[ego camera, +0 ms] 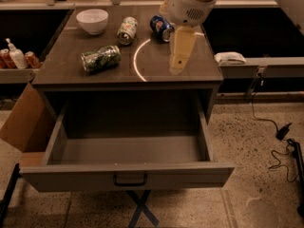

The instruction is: Place green can into top drawer

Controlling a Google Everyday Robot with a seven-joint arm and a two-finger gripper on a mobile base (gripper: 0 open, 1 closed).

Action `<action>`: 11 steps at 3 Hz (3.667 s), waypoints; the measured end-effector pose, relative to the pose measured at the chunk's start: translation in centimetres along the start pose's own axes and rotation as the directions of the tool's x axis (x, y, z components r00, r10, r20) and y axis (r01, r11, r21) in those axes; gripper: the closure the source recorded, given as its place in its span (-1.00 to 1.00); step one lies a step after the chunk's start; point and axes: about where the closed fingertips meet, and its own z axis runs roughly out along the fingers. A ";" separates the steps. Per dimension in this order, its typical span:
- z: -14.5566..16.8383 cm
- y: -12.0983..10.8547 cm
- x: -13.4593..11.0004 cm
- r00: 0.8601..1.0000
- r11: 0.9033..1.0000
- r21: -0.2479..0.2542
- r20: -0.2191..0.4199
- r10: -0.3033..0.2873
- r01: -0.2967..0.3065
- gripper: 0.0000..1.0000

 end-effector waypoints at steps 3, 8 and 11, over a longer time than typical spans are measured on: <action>10.8 -6.4 -10.7 0.963 0.963 -0.075 0.099 -0.251 0.259 -1.00; 20.9 -5.2 -14.9 0.942 0.921 -0.215 0.160 -0.294 0.324 -0.15; 12.3 -0.7 -10.6 0.969 0.961 -0.162 0.139 -0.204 0.225 1.00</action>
Offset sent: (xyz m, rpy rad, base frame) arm 0.0965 0.1503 -0.0469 -0.0326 0.0150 0.3170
